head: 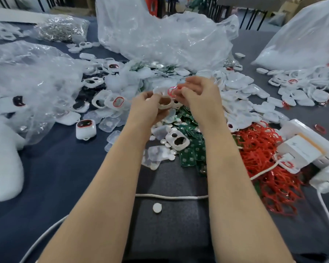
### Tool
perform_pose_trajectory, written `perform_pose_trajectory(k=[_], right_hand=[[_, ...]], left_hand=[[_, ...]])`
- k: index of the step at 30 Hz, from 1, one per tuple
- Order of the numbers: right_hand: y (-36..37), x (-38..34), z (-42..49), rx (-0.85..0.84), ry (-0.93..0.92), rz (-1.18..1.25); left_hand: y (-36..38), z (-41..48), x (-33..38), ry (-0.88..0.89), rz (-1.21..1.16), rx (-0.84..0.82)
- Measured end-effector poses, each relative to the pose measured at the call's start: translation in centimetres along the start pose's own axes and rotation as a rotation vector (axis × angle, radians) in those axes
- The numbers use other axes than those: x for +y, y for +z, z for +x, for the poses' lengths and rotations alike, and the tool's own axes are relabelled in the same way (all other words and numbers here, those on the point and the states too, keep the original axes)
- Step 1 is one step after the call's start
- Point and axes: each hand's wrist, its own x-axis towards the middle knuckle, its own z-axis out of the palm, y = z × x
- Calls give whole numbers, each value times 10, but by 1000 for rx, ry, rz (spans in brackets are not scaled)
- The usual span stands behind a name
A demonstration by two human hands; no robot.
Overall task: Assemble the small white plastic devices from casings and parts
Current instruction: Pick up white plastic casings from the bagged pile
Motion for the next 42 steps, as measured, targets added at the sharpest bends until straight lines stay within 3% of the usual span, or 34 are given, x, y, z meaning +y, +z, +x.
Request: perform_pose_trajectory(k=[5,11,18,22,26,29,33,37,42], right_hand=[[21,15,-1,-56,130,297],[22,26,1,-39,105,204],[20,27,-1,-90,88,129],[17,32,2,12,58,-29],[12,33,3,145,5,-94],[13,33,3,124,22,-61],[16,29,2,83,56,91],[16,25,1,0,116,341],[16,25,1,-12,53,223]], left_hand=[[-18,6,-9,78,61,68],[-17,9,-14,146,166,43],[-19,9,-13,270,322,122],[-20,9,-14,325,351,159],[-23,7,-16,554,633,238],[-22,6,-16,609,718,275],[-20,6,-12,504,562,254],[-18,5,-11,267,341,78],[-17,5,-7,45,-103,-15]])
